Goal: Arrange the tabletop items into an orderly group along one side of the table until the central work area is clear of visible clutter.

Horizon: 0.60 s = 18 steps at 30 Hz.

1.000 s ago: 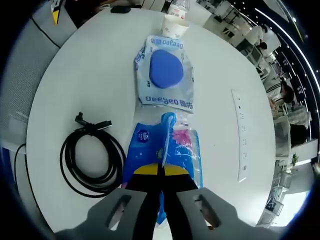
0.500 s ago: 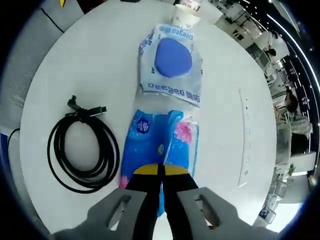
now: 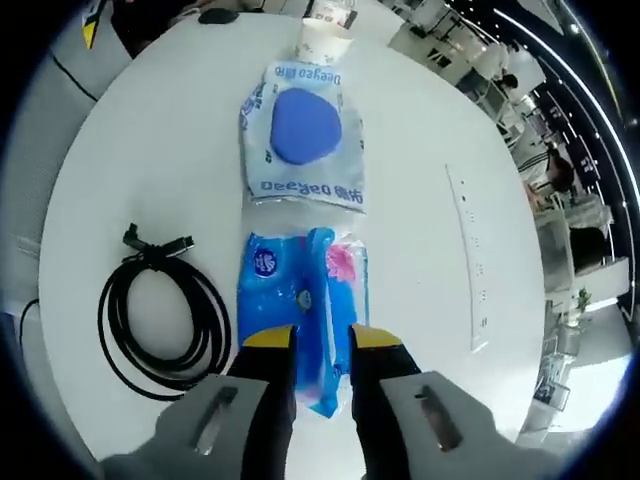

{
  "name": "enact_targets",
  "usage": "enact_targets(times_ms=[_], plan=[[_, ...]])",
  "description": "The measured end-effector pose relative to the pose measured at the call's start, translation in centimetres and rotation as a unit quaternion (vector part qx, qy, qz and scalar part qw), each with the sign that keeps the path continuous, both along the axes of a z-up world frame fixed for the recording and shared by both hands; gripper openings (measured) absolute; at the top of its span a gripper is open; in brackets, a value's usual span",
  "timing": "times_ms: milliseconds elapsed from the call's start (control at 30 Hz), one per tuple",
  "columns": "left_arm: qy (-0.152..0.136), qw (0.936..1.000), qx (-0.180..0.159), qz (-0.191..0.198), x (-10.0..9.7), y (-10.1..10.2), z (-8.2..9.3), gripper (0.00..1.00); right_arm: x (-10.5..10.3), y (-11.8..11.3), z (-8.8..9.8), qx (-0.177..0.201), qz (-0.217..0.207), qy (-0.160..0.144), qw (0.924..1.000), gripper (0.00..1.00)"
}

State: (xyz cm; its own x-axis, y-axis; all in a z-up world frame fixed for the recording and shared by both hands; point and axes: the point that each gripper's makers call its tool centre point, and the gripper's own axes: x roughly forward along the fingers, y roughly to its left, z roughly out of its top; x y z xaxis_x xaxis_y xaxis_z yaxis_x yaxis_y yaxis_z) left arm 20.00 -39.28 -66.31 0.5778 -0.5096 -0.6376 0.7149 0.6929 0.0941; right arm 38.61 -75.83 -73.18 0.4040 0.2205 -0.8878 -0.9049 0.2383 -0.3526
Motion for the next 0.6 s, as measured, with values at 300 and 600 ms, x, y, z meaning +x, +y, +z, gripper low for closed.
enact_targets(times_ms=[300, 600], plan=[[-0.008, 0.9999, -0.013, -0.006, 0.0, -0.4, 0.5, 0.92, -1.1, 1.3, 1.9, 0.048, -0.073, -0.011, 0.9961, 0.30], [-0.013, 0.9996, -0.022, -0.012, 0.1, -0.5, 0.8, 0.93, -3.1, 3.2, 3.3, 0.105, -0.130, -0.024, 0.9856, 0.35]])
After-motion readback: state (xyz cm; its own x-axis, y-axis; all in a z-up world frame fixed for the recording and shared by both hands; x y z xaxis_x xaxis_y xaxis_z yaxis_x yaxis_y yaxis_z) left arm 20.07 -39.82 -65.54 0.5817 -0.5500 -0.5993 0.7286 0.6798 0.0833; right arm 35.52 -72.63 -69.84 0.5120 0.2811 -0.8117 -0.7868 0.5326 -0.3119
